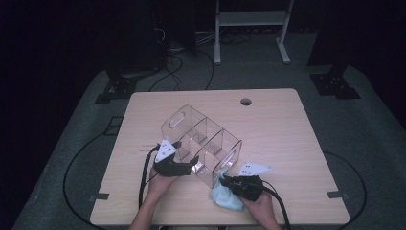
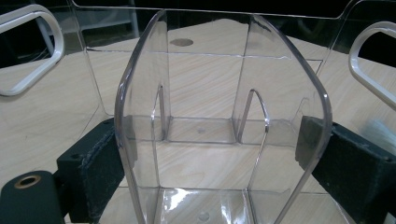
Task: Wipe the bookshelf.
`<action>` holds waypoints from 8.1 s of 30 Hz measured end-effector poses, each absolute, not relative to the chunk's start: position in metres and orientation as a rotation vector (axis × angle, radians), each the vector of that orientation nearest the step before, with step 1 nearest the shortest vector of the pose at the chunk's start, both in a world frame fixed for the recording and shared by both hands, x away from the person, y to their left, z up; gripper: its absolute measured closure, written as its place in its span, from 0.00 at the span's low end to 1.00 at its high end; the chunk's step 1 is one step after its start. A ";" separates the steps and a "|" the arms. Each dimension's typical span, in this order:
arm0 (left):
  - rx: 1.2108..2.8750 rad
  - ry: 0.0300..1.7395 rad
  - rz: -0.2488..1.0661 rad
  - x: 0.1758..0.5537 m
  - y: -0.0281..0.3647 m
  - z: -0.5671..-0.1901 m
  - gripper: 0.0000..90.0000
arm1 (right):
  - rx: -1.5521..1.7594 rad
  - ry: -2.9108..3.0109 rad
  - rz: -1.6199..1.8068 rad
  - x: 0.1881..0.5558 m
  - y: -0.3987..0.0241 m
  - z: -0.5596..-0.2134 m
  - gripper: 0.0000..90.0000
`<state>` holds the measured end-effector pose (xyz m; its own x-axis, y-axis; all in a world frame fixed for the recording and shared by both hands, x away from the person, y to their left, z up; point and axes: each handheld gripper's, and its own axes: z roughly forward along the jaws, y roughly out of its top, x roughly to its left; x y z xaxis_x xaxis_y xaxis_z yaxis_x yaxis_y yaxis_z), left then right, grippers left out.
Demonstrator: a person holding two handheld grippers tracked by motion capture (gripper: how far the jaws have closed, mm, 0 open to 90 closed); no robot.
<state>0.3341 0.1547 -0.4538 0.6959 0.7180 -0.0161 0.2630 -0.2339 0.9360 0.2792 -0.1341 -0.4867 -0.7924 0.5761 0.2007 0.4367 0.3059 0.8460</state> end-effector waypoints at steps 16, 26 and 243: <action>1.809 0.778 0.513 0.334 0.155 -0.454 0.10 | 0.940 2.367 1.554 0.280 -0.140 -0.481 0.92; 1.818 0.766 0.501 0.332 0.157 -0.453 0.10 | 0.947 2.301 1.532 0.285 -0.149 -0.472 0.92; 1.817 0.755 0.513 0.327 0.143 -0.454 0.09 | 0.758 2.342 1.493 0.285 -0.133 -0.379 0.91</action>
